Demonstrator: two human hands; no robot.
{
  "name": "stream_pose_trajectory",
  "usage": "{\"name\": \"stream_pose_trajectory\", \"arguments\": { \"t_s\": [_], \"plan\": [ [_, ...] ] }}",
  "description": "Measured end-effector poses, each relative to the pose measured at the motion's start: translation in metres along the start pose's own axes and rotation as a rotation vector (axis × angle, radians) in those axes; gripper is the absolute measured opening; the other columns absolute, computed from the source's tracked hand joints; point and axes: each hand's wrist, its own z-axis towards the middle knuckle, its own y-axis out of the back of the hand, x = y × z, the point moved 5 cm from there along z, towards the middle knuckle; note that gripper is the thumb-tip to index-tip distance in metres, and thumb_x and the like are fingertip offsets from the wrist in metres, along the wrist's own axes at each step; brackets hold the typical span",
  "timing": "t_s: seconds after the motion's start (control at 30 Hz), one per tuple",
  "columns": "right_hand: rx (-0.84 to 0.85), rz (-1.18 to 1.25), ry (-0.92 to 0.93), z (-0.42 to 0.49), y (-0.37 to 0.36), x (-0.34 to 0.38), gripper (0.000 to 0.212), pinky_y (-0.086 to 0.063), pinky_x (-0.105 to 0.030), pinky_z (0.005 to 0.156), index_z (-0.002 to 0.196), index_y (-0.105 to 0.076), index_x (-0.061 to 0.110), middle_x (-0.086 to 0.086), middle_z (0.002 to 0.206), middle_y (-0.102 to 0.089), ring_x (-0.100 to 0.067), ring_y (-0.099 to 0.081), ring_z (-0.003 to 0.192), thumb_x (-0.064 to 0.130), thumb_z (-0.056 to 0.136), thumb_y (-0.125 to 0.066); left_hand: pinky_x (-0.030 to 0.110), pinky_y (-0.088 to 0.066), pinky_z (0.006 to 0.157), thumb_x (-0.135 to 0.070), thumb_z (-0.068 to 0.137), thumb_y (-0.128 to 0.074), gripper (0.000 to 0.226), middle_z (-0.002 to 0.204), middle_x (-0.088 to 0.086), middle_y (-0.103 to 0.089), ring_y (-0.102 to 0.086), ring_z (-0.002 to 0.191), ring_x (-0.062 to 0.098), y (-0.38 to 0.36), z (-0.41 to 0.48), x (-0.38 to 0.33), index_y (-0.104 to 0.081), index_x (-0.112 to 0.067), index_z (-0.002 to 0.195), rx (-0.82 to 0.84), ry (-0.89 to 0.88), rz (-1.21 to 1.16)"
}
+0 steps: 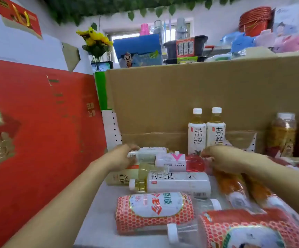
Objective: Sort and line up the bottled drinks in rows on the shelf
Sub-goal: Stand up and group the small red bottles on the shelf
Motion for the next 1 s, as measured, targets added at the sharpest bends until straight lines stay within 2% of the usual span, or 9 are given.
{"name": "stream_pose_trajectory", "arguments": {
  "t_s": [0.17, 0.3, 0.4, 0.5, 0.57, 0.63, 0.7, 0.87, 1.0],
  "plan": [
    [0.111, -0.18, -0.068, 0.021, -0.013, -0.005, 0.041, -0.046, -0.027, 0.086, 0.126, -0.059, 0.027, 0.0, 0.12, -0.061, -0.02, -0.059, 0.105, 0.048, 0.09, -0.061, 0.038, -0.035, 0.114, -0.025, 0.094, -0.063, 0.058, 0.152, -0.002, -0.044, -0.045, 0.136, 0.019, -0.017, 0.05, -0.005, -0.041, -0.026, 0.148, 0.098, -0.014, 0.013],
    [0.071, -0.298, -0.031, 0.035, -0.022, -0.006, 0.055, -0.043, -0.034, 0.1, 0.135, -0.053, 0.026, -0.005, 0.129, -0.055, -0.025, -0.053, 0.117, 0.05, 0.087, -0.064, 0.039, -0.036, 0.113, -0.03, 0.09, -0.068, 0.067, 0.149, -0.001, -0.044, -0.045, 0.132, 0.018, -0.034, 0.075, -0.008, -0.039, -0.025, 0.149, 0.11, -0.051, 0.054],
    [0.077, -0.345, -0.003, 0.041, -0.027, -0.009, 0.059, -0.041, -0.034, 0.104, 0.134, -0.053, 0.025, -0.004, 0.131, -0.056, -0.024, -0.051, 0.119, 0.046, 0.082, -0.071, 0.041, -0.038, 0.11, -0.03, 0.087, -0.071, 0.07, 0.149, 0.006, -0.043, -0.042, 0.134, 0.025, -0.042, 0.084, -0.015, -0.04, -0.02, 0.148, 0.09, -0.122, 0.356],
    [0.039, -0.4, 0.048, 0.042, -0.026, -0.008, 0.054, -0.04, -0.031, 0.1, 0.125, -0.057, 0.026, -0.001, 0.125, -0.059, -0.021, -0.052, 0.112, 0.055, 0.08, -0.069, 0.041, -0.05, 0.094, -0.022, 0.086, -0.071, 0.059, 0.134, 0.009, -0.051, -0.05, 0.119, 0.027, -0.046, 0.086, -0.03, -0.045, -0.014, 0.139, 0.037, -0.222, 0.742],
    [0.007, -0.394, 0.055, 0.042, -0.021, -0.009, 0.055, -0.04, -0.03, 0.094, 0.12, -0.059, 0.028, 0.001, 0.119, -0.058, -0.02, -0.051, 0.108, 0.062, 0.078, -0.066, 0.038, -0.05, 0.088, -0.028, 0.084, -0.074, 0.059, 0.128, 0.008, -0.054, -0.053, 0.115, 0.026, -0.046, 0.088, -0.036, -0.048, -0.012, 0.134, 0.04, -0.237, 0.82],
    [-0.007, -0.32, 0.042, 0.037, -0.01, -0.008, 0.052, -0.042, -0.029, 0.084, 0.117, -0.058, 0.03, 0.004, 0.11, -0.055, -0.018, -0.051, 0.101, 0.063, 0.077, -0.066, 0.037, -0.049, 0.084, -0.035, 0.083, -0.074, 0.057, 0.125, 0.007, -0.055, -0.055, 0.112, 0.025, -0.044, 0.087, -0.041, -0.051, -0.012, 0.13, 0.044, -0.243, 0.831],
    [-0.018, -0.191, 0.054, 0.031, 0.003, -0.008, 0.041, -0.045, -0.026, 0.074, 0.111, -0.057, 0.03, 0.008, 0.102, -0.057, -0.014, -0.054, 0.092, 0.051, 0.078, -0.069, 0.037, -0.049, 0.081, -0.04, 0.083, -0.072, 0.054, 0.124, 0.006, -0.056, -0.056, 0.109, 0.024, -0.043, 0.086, -0.04, -0.053, -0.014, 0.127, 0.011, -0.248, 0.841],
    [-0.051, 0.163, 0.1, 0.022, 0.036, -0.007, 0.024, -0.05, -0.02, 0.065, 0.096, -0.064, 0.022, 0.006, 0.086, -0.065, -0.003, -0.06, 0.075, 0.032, 0.078, -0.077, 0.035, -0.045, 0.078, -0.073, 0.076, -0.061, 0.07, 0.117, -0.001, -0.056, -0.056, 0.104, 0.021, -0.032, 0.078, -0.025, -0.054, -0.021, 0.122, -0.126, -0.204, 0.682],
    [-0.145, 0.353, 0.147, 0.031, 0.056, 0.0, 0.015, -0.046, -0.018, 0.056, 0.088, -0.069, 0.024, 0.007, 0.076, -0.068, -0.001, -0.061, 0.066, 0.029, 0.076, -0.079, 0.032, -0.047, 0.076, -0.052, 0.068, -0.079, 0.064, 0.112, -0.007, -0.058, -0.057, 0.099, 0.014, -0.014, 0.067, -0.008, -0.053, -0.025, 0.121, -0.283, -0.088, 0.243]
  ]
}}
